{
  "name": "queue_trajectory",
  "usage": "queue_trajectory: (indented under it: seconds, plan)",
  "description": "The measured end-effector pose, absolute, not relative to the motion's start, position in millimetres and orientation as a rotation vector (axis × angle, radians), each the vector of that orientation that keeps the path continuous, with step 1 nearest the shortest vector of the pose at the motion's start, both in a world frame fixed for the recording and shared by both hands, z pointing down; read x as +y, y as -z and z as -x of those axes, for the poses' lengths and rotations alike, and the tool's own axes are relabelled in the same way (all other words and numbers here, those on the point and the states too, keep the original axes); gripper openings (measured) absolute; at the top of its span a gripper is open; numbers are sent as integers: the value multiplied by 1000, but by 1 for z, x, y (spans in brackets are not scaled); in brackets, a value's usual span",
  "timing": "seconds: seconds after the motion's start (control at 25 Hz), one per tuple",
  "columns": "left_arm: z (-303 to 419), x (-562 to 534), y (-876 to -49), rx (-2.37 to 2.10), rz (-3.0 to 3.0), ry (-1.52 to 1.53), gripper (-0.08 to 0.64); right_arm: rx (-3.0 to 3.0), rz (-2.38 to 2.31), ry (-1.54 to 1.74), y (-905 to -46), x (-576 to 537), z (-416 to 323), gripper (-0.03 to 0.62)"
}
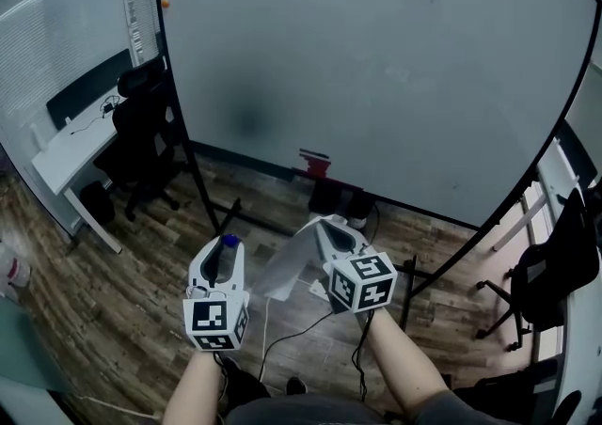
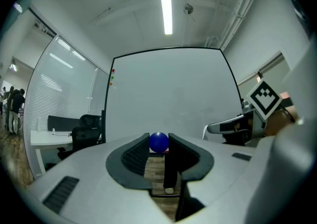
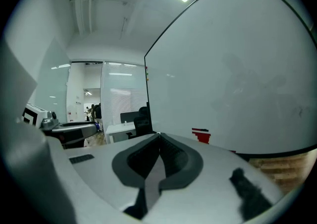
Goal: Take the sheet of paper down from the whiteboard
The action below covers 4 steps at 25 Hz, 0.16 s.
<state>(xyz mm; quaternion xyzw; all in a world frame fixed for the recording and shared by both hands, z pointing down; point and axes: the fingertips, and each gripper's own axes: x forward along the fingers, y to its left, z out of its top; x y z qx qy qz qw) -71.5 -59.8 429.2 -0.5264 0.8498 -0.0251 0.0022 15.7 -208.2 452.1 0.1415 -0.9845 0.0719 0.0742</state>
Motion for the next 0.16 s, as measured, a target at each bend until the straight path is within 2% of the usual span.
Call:
queue_trajectory:
  seconds: [0.16]
  plan:
    - [74,-55,-424,2648,1648,98,124,-2974,-398,-190,-445,-199,-6,23]
